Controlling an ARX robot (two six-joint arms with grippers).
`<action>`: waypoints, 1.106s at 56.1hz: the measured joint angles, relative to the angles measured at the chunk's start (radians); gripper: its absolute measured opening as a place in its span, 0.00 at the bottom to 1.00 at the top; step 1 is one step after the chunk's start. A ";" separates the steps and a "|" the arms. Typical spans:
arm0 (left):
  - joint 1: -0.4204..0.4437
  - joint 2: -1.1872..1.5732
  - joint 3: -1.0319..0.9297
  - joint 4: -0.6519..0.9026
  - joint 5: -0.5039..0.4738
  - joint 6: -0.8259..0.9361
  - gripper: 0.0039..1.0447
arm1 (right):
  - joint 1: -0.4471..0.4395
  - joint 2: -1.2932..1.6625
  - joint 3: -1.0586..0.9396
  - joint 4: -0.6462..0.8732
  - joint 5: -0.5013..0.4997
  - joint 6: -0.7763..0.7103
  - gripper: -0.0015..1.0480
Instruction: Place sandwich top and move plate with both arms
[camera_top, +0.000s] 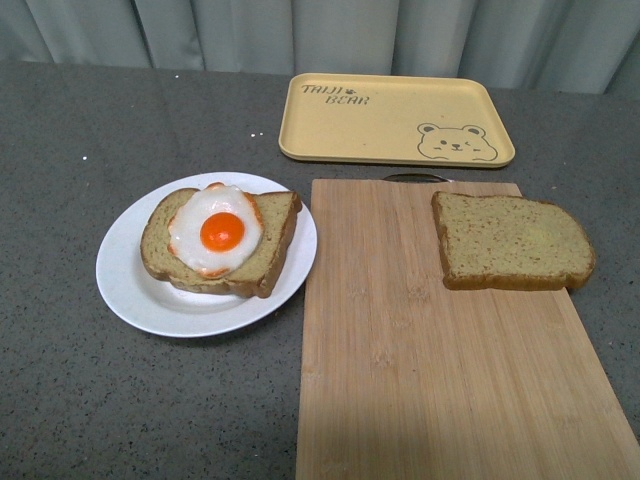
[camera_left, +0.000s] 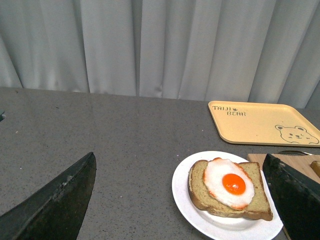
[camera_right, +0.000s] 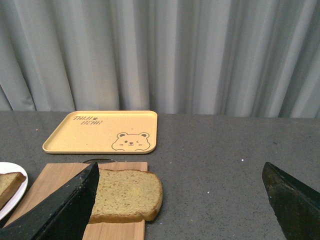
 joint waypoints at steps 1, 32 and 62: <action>0.000 0.000 0.000 0.000 0.000 0.000 0.94 | 0.000 0.000 0.000 0.000 0.000 0.000 0.91; 0.000 0.000 0.000 0.000 0.000 0.000 0.94 | 0.000 0.000 0.000 0.000 0.000 0.000 0.91; 0.000 0.000 0.000 0.000 0.000 0.000 0.94 | 0.000 0.000 0.000 0.000 0.000 0.000 0.91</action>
